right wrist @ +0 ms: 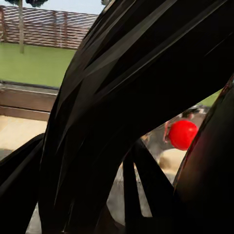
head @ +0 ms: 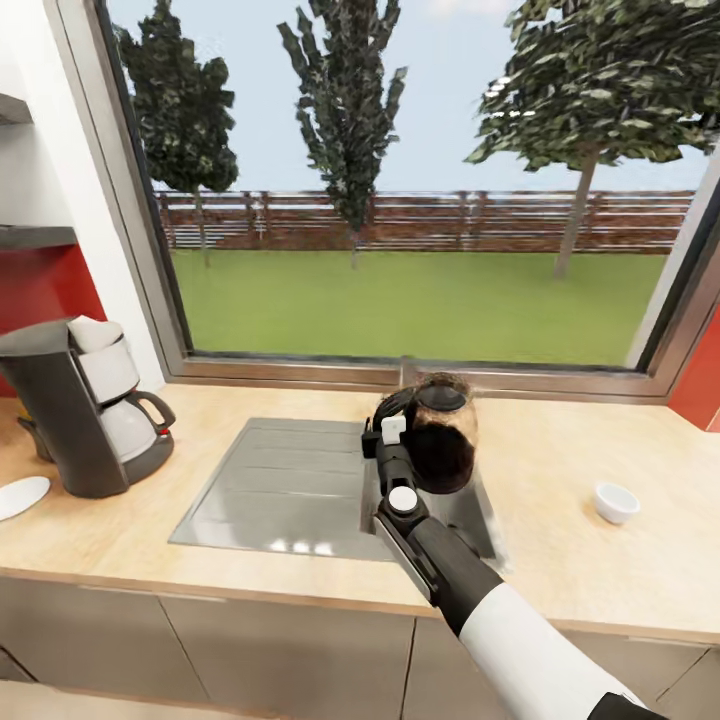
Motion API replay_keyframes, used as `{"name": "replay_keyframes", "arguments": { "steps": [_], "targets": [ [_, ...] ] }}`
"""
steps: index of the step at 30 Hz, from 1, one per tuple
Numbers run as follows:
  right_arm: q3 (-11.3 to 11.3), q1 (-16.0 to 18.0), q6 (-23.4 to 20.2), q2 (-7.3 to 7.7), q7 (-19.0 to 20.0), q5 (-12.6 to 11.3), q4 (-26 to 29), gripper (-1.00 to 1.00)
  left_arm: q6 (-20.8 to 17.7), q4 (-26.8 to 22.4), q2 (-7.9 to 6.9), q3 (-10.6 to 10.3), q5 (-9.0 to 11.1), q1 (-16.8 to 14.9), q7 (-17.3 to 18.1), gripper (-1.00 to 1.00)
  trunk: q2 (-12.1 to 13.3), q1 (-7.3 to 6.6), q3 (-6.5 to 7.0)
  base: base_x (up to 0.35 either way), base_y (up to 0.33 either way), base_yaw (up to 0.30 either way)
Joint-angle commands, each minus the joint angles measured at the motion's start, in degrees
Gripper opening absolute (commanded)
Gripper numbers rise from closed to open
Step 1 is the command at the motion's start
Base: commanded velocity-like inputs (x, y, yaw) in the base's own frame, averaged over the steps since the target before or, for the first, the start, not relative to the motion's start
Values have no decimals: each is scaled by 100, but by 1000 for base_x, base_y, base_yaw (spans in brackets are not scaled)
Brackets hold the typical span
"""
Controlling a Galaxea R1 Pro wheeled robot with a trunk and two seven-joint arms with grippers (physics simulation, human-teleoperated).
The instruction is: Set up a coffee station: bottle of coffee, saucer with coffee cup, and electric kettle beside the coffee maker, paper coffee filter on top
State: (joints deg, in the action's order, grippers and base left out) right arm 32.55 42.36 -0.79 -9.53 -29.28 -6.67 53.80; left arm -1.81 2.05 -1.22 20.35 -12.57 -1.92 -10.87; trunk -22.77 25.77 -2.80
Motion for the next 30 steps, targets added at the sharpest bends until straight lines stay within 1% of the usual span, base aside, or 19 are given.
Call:
{"name": "replay_keyframes", "arguments": {
  "steps": [1,12,16,19,20,21,22,23,25,26,28,29,30],
  "targets": [
    [23,9,-9,4,-43,-36,8,-100,-5,15,-1,39,-61,-10,-21,100,-15,1,-13,-224,240,274],
    [23,9,-9,4,-43,-36,3,-100,-4,15,-1,39,-62,-10,-21,100,-15,1,-13,-239,227,275],
    [23,9,-9,4,-43,-36,3,-100,-4,7,-1,44,-62,-10,-21,100,-15,1,-13,-55,178,254],
    [40,9,-13,0,-43,-36,2,-100,-4,6,-3,45,-62,-10,-21,100,-15,1,-13,-2,46,121],
    [344,9,-17,-16,-37,-36,3,-100,-4,8,-8,41,-62,-10,-21,100,-15,1,-13,0,3,8],
    [411,9,-17,-19,3,-36,4,-100,-4,7,-9,43,-62,-10,-21,100,-15,1,-13,0,2,4],
    [449,9,-16,-19,359,-33,3,-100,-4,7,-8,46,-62,-10,-21,100,-15,1,-13,0,1,2],
    [461,9,-11,-1,1127,-9,-1,-100,-4,6,-9,47,-62,-10,-21,100,-15,1,-13,0,0,0],
    [456,9,-9,36,1825,10,-13,-100,-4,6,-8,47,-56,-10,-21,100,-15,1,-13,0,0,0],
    [456,9,-3,121,2240,19,-31,-100,-4,6,-8,47,-53,-10,-21,100,-15,1,-13,0,0,0],
    [456,9,-1,137,2543,22,-35,-100,-4,5,-5,47,-53,-10,-21,100,-15,1,-13,0,0,0],
    [454,9,-1,141,2740,25,-35,-100,-4,2,-3,48,-53,-10,-19,100,-15,1,-13,0,0,0],
    [445,9,-2,143,3027,29,-34,-100,-8,0,-2,43,-53,-10,-20,100,-15,1,-13,0,0,0]
  ]
}}
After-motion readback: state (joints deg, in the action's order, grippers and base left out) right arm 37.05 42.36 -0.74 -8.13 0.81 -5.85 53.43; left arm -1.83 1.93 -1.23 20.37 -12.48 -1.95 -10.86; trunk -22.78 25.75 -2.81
